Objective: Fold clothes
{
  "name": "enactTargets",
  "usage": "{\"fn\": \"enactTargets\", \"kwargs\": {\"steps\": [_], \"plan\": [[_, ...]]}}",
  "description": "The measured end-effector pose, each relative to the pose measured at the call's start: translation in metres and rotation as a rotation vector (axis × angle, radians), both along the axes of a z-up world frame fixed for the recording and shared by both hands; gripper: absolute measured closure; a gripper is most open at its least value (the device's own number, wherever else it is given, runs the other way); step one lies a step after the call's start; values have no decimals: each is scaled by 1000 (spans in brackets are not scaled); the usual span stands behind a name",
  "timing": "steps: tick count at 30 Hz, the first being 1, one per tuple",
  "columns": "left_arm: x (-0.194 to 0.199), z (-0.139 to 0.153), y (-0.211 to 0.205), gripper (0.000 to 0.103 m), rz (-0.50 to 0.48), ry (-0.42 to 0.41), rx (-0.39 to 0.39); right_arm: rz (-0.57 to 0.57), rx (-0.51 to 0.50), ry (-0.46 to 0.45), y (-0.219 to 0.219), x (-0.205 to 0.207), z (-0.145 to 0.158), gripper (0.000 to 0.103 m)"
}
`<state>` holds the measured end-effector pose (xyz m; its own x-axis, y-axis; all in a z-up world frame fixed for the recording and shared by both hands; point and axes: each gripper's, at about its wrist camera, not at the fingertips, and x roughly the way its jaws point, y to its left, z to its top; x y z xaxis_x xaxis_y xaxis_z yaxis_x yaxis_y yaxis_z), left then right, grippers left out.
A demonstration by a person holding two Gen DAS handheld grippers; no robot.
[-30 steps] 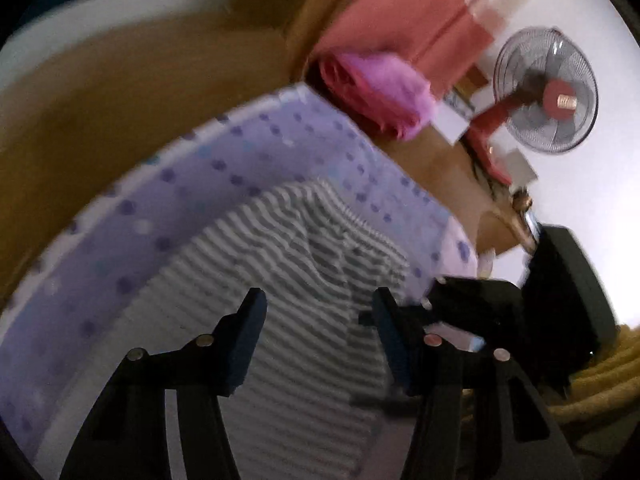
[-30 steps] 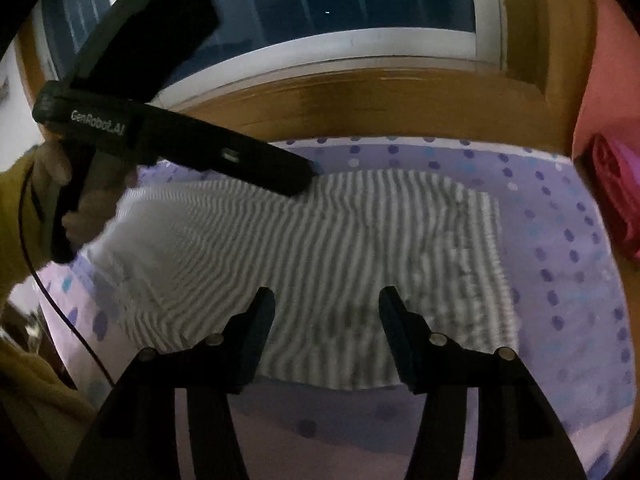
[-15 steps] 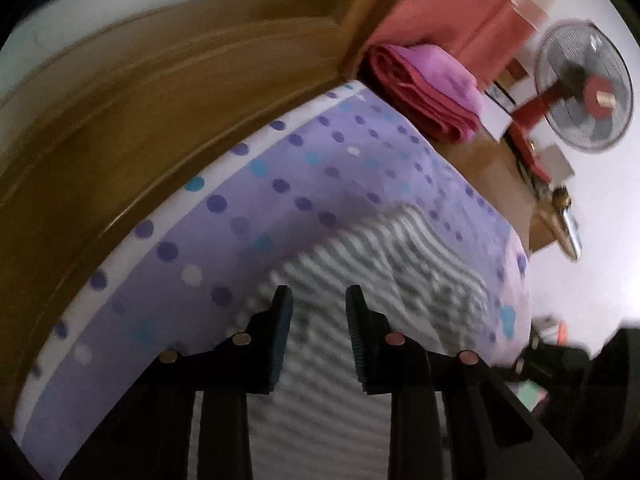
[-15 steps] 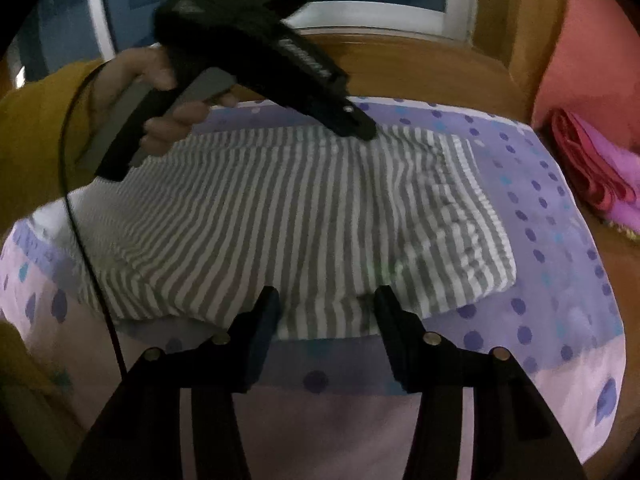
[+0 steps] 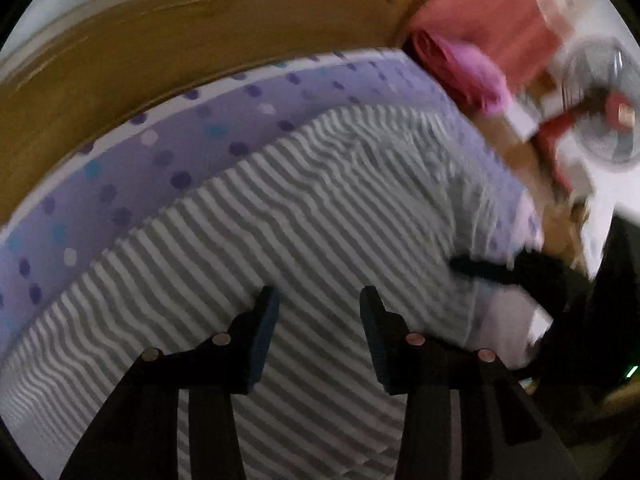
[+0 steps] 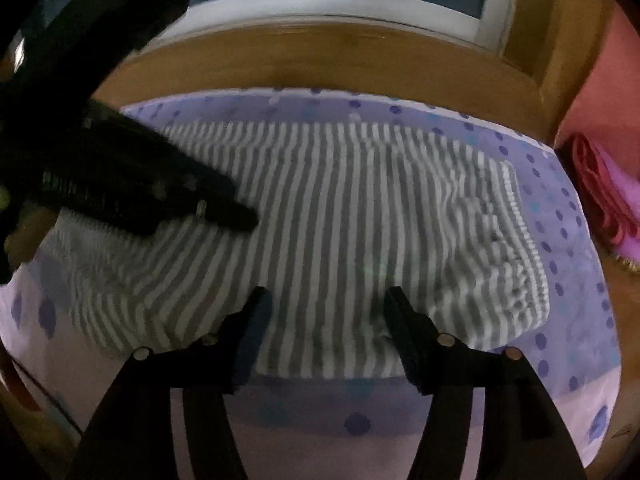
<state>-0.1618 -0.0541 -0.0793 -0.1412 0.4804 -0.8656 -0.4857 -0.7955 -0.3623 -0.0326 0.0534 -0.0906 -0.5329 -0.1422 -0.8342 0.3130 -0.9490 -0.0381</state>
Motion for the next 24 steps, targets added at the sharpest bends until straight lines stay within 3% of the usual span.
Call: {"fn": "enactTargets", "kwargs": {"steps": [3,9,21,24], "plan": [[-8,-3,-5,60,60,-12,34,21,7,6,4,9,2,43],[-5,5,-1,60,104,38,-33,45,3,13,13,20,5,41],[98,46,-116,54,109,139,-43,-123,-82,99,9,74,43,41],[124,37,-140,54,68,118,-32,-154,-141,88,-16,70,52,41]]}}
